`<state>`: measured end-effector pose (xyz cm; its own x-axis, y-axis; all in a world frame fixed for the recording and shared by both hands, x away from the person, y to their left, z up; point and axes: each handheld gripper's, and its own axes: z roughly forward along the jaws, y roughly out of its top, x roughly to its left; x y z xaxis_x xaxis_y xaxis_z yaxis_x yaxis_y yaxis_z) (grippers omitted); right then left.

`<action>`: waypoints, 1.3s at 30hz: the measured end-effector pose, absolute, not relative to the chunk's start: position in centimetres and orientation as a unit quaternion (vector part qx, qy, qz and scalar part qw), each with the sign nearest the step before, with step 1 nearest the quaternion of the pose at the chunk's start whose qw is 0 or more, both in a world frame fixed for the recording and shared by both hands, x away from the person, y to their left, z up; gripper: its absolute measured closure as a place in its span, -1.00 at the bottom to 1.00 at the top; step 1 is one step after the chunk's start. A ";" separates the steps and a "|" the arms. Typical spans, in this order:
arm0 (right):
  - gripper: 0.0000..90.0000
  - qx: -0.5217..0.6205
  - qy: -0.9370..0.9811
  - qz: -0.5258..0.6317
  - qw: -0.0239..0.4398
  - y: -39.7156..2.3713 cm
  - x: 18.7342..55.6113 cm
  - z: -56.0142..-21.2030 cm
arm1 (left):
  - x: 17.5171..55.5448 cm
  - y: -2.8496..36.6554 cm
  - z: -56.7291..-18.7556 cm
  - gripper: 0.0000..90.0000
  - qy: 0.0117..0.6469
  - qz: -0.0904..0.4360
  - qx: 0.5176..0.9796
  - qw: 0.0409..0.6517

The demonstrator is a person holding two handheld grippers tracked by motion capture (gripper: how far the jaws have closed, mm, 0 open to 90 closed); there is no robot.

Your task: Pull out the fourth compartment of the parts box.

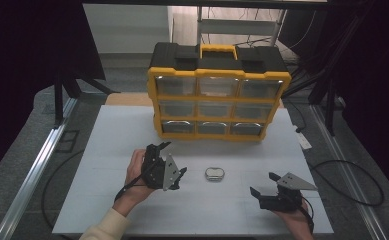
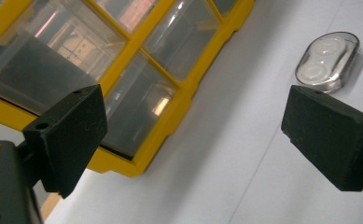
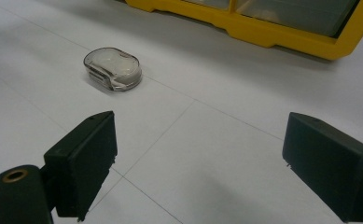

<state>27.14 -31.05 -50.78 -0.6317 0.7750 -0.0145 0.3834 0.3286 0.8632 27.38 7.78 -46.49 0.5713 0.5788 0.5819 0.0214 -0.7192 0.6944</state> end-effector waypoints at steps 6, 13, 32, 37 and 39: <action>-0.76 0.369 0.785 0.447 0.219 -31.1 27.1 -50.8 | 27.8 7.8 -46.0 -0.83 0.181 0.431 0.822 0.326; -0.76 0.369 0.786 0.446 0.219 -31.0 27.2 -50.8 | 28.3 7.9 -45.5 -0.83 0.179 0.437 0.820 0.324; -0.76 0.367 0.787 0.444 0.220 -30.9 27.2 -50.9 | 29.5 7.9 -44.3 -0.82 0.175 0.451 0.813 0.323; -0.76 0.367 0.787 0.444 0.220 -30.9 27.1 -50.8 | 29.9 7.9 -44.0 -0.82 0.173 0.455 0.813 0.320; -0.76 0.367 0.787 0.444 0.220 -30.9 27.1 -50.8 | 30.0 7.9 -43.9 -0.82 0.173 0.457 0.812 0.319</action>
